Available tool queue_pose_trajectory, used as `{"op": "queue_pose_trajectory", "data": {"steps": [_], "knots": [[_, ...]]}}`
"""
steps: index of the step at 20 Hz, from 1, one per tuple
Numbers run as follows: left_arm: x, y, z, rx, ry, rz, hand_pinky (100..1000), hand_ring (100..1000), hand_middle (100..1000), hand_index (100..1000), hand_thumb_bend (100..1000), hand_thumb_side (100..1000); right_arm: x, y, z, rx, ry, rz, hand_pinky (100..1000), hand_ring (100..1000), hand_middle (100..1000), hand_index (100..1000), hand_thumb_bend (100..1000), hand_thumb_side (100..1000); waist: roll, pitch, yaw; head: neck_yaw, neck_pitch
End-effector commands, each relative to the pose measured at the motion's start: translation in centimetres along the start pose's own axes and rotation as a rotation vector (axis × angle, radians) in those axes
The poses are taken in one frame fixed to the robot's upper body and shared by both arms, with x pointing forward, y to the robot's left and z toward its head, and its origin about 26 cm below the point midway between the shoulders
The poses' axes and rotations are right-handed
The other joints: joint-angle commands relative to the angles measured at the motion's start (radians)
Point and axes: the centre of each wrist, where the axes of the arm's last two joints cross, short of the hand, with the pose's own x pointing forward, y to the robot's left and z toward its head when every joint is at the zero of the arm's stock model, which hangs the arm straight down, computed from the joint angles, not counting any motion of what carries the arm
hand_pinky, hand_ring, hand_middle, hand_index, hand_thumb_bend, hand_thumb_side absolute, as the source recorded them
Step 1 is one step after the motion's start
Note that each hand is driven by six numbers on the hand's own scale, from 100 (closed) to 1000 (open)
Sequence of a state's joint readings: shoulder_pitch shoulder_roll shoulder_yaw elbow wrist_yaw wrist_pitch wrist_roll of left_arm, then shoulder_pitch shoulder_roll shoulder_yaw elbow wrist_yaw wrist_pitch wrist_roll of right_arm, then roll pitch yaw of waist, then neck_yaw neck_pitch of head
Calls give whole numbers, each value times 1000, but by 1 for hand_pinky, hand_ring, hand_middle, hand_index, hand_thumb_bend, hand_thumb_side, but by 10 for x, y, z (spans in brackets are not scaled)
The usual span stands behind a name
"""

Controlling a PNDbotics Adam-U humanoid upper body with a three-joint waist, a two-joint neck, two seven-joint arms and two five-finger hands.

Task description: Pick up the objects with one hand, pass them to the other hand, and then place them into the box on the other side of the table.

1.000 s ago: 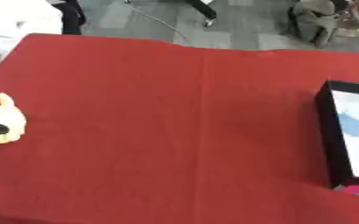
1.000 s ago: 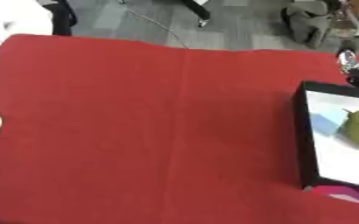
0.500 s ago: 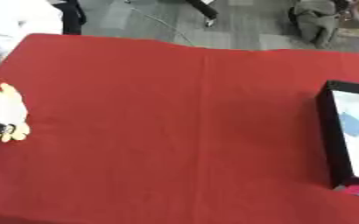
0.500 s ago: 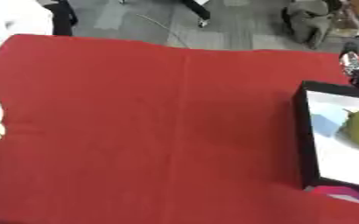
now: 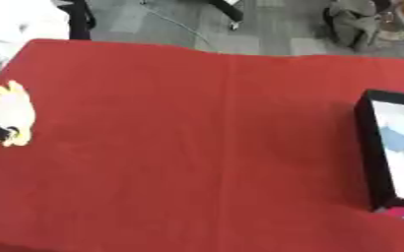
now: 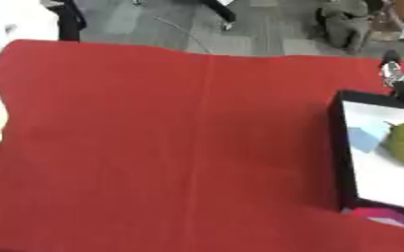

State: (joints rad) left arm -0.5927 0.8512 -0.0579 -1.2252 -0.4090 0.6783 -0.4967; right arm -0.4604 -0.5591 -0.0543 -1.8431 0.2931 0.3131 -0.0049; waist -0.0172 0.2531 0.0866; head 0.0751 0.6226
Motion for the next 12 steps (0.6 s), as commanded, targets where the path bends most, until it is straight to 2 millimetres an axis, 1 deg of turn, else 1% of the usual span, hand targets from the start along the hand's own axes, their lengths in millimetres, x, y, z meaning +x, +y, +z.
{"op": "queue_pose_trajectory", "data": {"steps": [1, 4, 7, 10, 12], "knots": [[11, 25, 25, 105, -66, -16, 720, 570, 466, 505, 100, 297, 6, -11, -2, -21, -27, 15, 993, 1000, 913, 973, 100, 491, 5, -17, 1, -8, -5], [24, 21, 39, 140, -170, -45, 710, 560, 457, 496, 100, 317, 8, -10, -3, -23, -35, 10, 993, 1000, 914, 973, 100, 490, 5, -18, 2, -19, -8], [37, 10, 51, 144, -277, -92, 700, 553, 453, 495, 100, 327, 15, -10, -4, -18, -66, -1, 988, 1000, 917, 978, 100, 479, 5, -19, 1, -34, -10], [53, -5, 64, 146, -395, -133, 693, 546, 446, 490, 100, 339, 30, -6, -7, 9, -131, -16, 987, 1000, 924, 986, 100, 460, 4, -21, -1, -58, -13], [65, -15, 74, 161, -472, -152, 682, 540, 445, 487, 100, 349, 44, -1, -8, 45, -190, -30, 986, 1000, 931, 996, 100, 449, 3, -23, -2, -78, -15]]}}
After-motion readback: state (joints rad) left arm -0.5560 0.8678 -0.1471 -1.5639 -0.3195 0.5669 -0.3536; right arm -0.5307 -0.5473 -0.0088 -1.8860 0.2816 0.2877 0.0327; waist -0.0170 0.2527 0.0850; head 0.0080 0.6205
